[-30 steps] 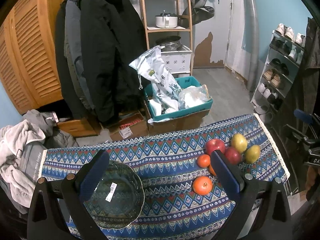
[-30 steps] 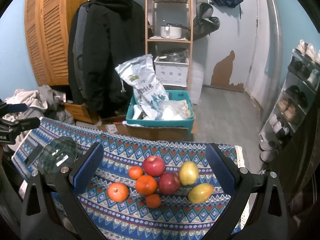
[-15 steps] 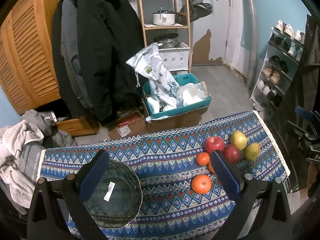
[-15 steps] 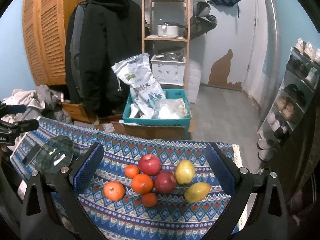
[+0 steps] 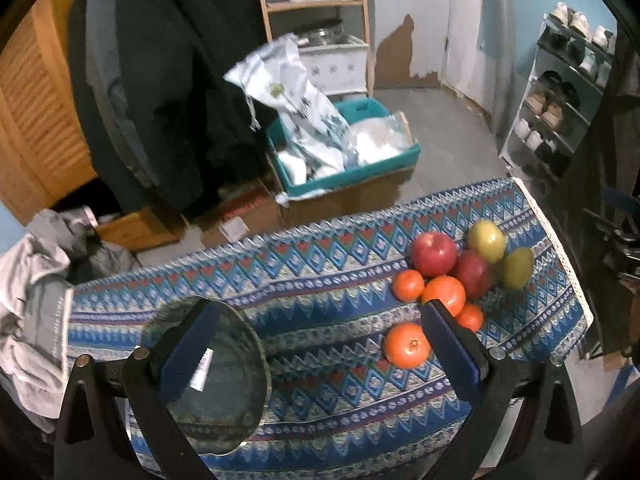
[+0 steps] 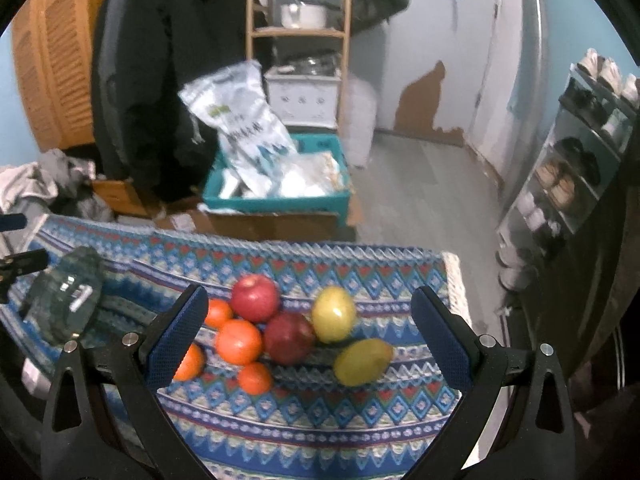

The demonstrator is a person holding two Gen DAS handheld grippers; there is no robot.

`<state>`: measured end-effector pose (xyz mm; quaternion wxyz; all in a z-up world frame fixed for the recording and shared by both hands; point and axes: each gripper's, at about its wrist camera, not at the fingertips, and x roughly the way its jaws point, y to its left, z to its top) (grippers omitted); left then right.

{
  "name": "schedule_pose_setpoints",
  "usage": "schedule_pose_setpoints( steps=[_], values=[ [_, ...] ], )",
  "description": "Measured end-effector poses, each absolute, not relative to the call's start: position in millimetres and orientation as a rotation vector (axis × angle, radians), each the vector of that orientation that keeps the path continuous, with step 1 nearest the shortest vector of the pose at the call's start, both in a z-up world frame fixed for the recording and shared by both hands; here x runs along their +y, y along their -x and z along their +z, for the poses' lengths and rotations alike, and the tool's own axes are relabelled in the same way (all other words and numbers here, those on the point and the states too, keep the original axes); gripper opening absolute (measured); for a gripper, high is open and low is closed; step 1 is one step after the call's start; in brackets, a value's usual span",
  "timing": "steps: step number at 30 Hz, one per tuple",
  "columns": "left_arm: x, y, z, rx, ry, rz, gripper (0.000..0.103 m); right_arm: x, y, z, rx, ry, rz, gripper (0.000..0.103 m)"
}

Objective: Organize fruits
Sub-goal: 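Grasp an orange with the left tool while the right tool grasps a green pear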

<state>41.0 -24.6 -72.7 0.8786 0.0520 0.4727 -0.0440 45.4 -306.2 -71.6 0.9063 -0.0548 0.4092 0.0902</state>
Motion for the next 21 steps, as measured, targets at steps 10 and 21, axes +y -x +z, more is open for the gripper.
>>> schedule_pose_setpoints(
  steps=[10,21],
  values=[
    [-48,-63,-117,1.092,-0.100,-0.156,0.102,-339,-73,-130,1.027,0.107,0.131,0.100],
    [-80,-73,-186,1.243,-0.173,-0.206,0.102,-358,-101,-199,1.246,0.053,0.111,0.097]
  ],
)
